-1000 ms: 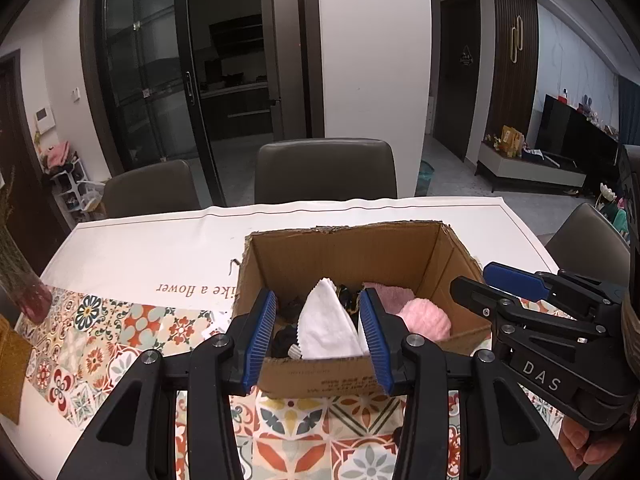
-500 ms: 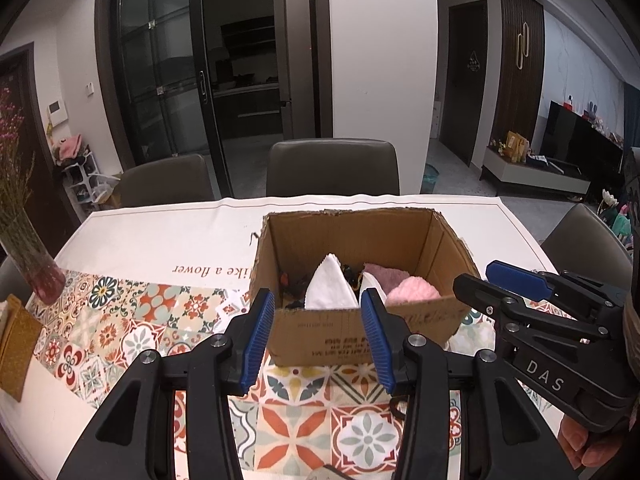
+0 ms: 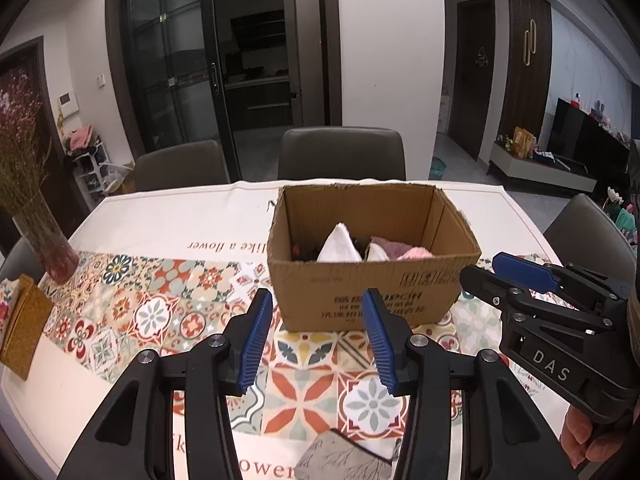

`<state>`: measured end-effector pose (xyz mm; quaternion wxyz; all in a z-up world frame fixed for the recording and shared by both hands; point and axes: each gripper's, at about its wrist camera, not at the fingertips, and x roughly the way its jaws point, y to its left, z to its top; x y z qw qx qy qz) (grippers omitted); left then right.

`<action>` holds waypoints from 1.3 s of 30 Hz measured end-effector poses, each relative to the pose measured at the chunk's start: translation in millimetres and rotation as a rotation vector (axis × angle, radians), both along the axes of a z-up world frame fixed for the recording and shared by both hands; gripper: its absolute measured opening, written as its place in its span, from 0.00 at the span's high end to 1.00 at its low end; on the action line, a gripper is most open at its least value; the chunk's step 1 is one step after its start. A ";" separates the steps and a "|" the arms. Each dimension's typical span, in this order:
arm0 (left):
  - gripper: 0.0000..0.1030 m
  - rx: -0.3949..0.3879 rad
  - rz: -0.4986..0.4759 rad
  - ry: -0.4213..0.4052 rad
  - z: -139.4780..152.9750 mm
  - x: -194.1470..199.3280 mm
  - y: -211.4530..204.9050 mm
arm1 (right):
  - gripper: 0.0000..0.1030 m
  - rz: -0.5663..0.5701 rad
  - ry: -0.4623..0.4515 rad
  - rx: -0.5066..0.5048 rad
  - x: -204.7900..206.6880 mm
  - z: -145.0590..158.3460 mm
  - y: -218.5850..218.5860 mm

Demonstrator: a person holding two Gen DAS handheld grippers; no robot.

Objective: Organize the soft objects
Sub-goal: 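Withdraw both tools from the box toward the floral pouch, then grasp grey floral pouch with left tool while right tool grasps brown hair tie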

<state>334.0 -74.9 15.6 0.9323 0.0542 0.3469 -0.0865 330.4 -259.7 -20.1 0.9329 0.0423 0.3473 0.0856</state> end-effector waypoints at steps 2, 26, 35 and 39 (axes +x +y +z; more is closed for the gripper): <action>0.55 0.004 0.008 0.008 -1.1 -5.2 1.7 | 0.64 0.005 0.004 0.001 -3.3 -1.1 1.3; 0.50 0.004 0.089 0.095 -30.0 -51.5 13.9 | 0.64 0.061 0.049 -0.007 -34.6 -30.0 7.6; 0.50 -0.011 0.122 0.154 -49.7 -65.9 17.4 | 0.64 0.073 0.075 -0.013 -41.6 -42.8 8.5; 0.50 -0.011 0.137 0.176 -56.9 -70.9 19.2 | 0.64 0.077 0.094 -0.005 -43.4 -51.4 7.8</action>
